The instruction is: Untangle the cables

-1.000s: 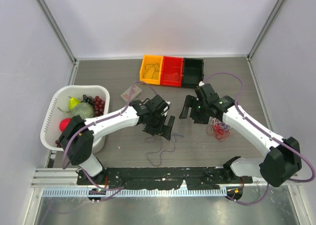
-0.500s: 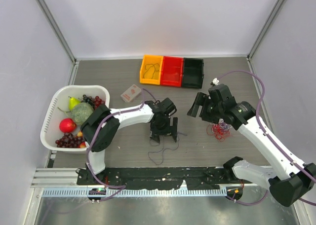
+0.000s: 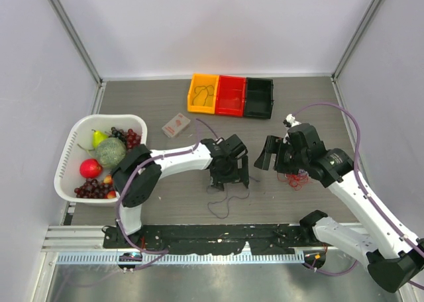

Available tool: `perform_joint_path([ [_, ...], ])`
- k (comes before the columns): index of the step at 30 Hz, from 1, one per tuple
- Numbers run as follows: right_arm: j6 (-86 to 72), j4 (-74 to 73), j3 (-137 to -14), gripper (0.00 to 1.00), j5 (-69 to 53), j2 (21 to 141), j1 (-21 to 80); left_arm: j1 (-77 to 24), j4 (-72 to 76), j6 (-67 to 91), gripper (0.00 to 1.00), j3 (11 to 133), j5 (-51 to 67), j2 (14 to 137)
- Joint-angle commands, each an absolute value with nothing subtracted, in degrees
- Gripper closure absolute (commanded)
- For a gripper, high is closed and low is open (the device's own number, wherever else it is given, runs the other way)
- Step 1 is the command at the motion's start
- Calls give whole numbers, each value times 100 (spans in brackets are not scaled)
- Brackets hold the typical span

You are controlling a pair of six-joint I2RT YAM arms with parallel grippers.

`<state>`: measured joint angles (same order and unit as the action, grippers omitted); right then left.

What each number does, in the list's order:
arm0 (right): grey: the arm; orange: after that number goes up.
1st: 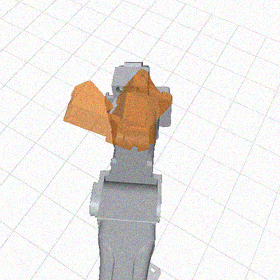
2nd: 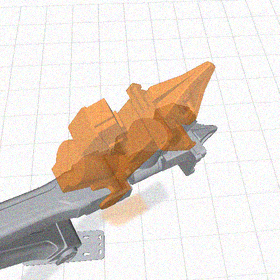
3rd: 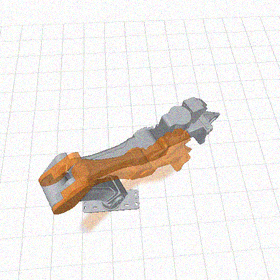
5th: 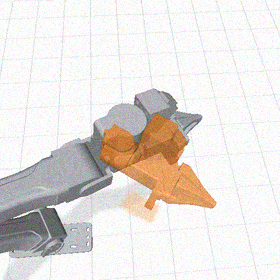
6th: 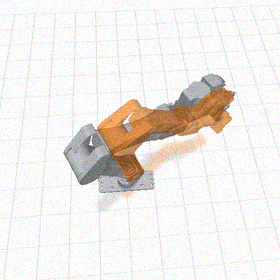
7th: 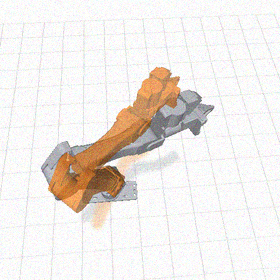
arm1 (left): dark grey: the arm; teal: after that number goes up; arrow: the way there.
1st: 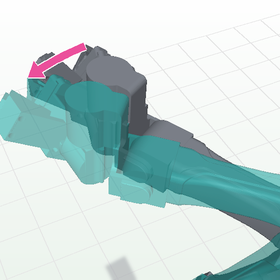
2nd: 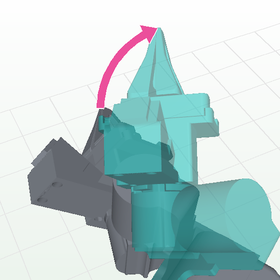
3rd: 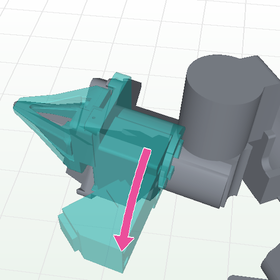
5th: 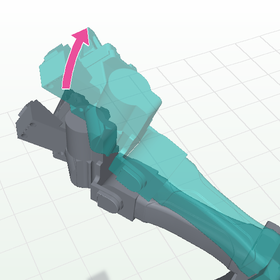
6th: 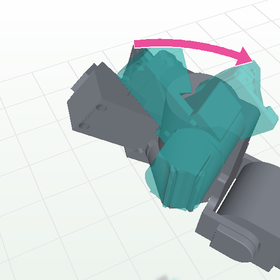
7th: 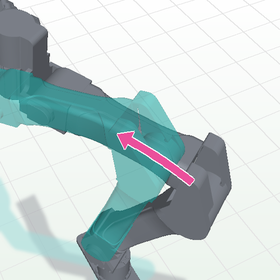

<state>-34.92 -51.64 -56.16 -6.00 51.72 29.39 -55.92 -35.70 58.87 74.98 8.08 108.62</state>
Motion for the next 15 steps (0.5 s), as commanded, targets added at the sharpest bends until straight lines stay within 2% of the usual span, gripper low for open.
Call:
perform_joint_path([
  [1, -3156, -5185, -5862, 18, -799, 5177, 2918, -5546, -3252, 6161, 0, 7506, 589, 10388],
  [6, -3146, -5115, -5819, 18, -765, 5028, 2918, -5563, -3523, 6196, 0, 7970, 519, 10827],
  [15, -3305, -5080, -5528, 18, -782, 4562, 2918, -5809, -4956, 6118, 0, 9184, -535, 11505],
])
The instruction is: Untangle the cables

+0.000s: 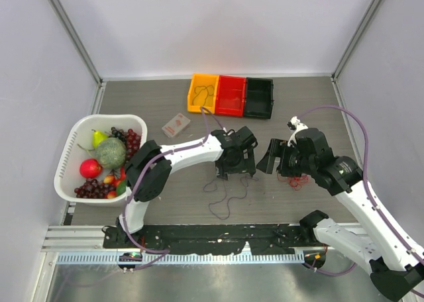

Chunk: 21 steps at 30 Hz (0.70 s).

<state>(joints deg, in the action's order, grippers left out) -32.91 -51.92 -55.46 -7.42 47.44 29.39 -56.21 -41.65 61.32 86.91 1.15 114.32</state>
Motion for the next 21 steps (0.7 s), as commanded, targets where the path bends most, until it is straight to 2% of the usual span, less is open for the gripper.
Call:
perform_joint_path([
  [1, -3305, -5080, -5511, 18, -791, 4518, 2918, -5914, -5070, 6091, 0, 9263, -710, 11514],
  [14, -3287, -5159, -5501, 18, -659, 4394, 2918, -6530, -6757, 6047, 3, 10423, -1915, 12225],
  [18, -3235, -5168, -5546, 18, -598, 4403, 2918, -6521, -6733, 5968, 4, 10398, -1960, 12296],
  [21, -3208, -5159, -5511, 18, -536, 4360, 2918, -6530, -6539, 5889, 0, 10354, -1759, 12348],
])
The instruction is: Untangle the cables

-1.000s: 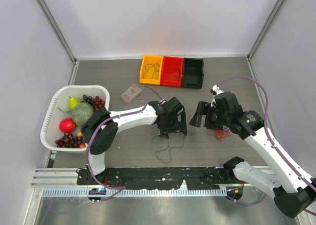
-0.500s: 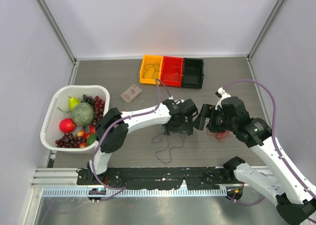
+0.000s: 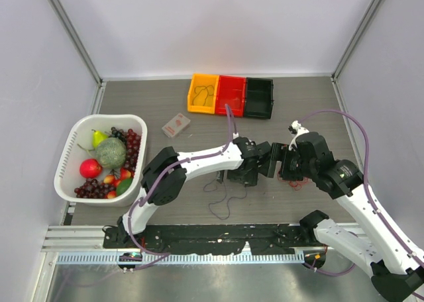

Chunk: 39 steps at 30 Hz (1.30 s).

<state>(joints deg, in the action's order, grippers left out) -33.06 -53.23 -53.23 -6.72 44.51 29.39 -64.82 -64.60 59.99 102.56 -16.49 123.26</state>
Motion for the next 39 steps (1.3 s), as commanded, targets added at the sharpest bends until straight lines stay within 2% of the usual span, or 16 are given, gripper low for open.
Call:
perform_joint_path([
  [1, -3225, -5159, -5493, 18, -519, 4333, 2918, -6522, -6539, 5897, 0, 10371, -1723, 12401],
  [4, -3217, -5203, -5467, 18, -518, 4298, 2918, -6521, -6592, 5933, 0, 10371, -1714, 12419],
  [7, -3243, -5186, -5388, 18, -615, 4254, 2918, -6504, -6032, 5924, 1, 9864, -1469, 12209],
  [10, -3217, -5194, -5388, 18, -589, 4263, 2909, -6399, -5564, 6020, 10, 9362, -1099, 12041],
  [14, -3217, -5203, -5432, 18, -597, 4245, 2918, -6337, -5021, 5837, 16, 8975, -888, 11857],
  [19, -3322, -5256, -5396, 18, -694, 4193, 2909, -6311, -4623, 5765, 44, 8605, -879, 11628],
  [20, -3314, -5291, -5405, 18, -668, 4166, 2909, -6328, -4623, 5800, 54, 8552, -922, 11576],
  [24, -3278, -5422, -5511, 18, -589, 4131, 2918, -6328, -4474, 5757, 80, 8306, -1046, 11260],
  [26, -3287, -5467, -5546, 18, -589, 4148, 2909, -6319, -4447, 5582, 98, 8288, -1142, 11110],
  [33, -3357, -5607, -5572, 18, -518, 4087, 2909, -6232, -4159, 5212, 100, 8201, -1283, 10407],
  [39, -3454, -5879, -5616, 18, -431, 4052, 2909, -5758, -3210, 5343, 100, 7595, -696, 9643],
])
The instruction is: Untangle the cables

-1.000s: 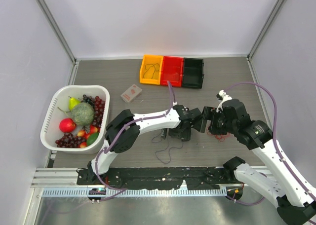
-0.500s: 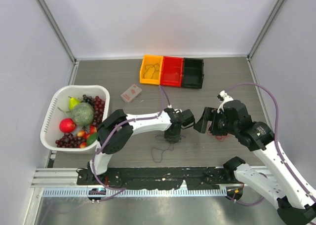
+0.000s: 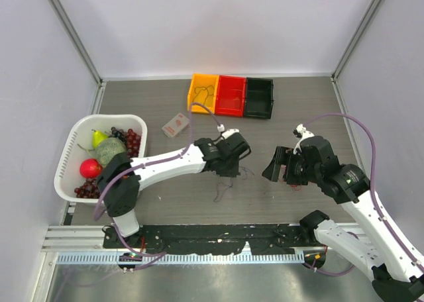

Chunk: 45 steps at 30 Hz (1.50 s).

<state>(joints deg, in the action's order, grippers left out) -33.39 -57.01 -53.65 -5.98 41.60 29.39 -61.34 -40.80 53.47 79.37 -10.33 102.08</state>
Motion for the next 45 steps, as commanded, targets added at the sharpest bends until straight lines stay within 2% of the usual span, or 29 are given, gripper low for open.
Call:
perform_joint_path([
  [1, -3472, -5889, -5599, 18, -361, 3973, 2918, -5644, -2999, 5370, 100, 7498, -546, 9546],
  [8, -3516, -6055, -5634, 18, -62, 3753, 2918, -4686, -2523, 5440, 100, 7742, 263, 9387],
  [20, -3454, -6512, -5827, 18, 237, 3543, 2918, -3666, -1311, 5335, 100, 8393, 852, 9606],
  [29, -3402, -6618, -5757, 17, 702, 3427, 2918, -3068, -677, 5203, 100, 9605, 1458, 10510],
  [37, -3568, -6372, -5818, 17, 1019, 3735, 2918, -2409, -756, 4878, 100, 11011, 1669, 11635],
  [45, -3393, -6328, -6441, 17, 1502, 4218, 2900, -1995, -914, 4317, 100, 11847, 1889, 12515],
])
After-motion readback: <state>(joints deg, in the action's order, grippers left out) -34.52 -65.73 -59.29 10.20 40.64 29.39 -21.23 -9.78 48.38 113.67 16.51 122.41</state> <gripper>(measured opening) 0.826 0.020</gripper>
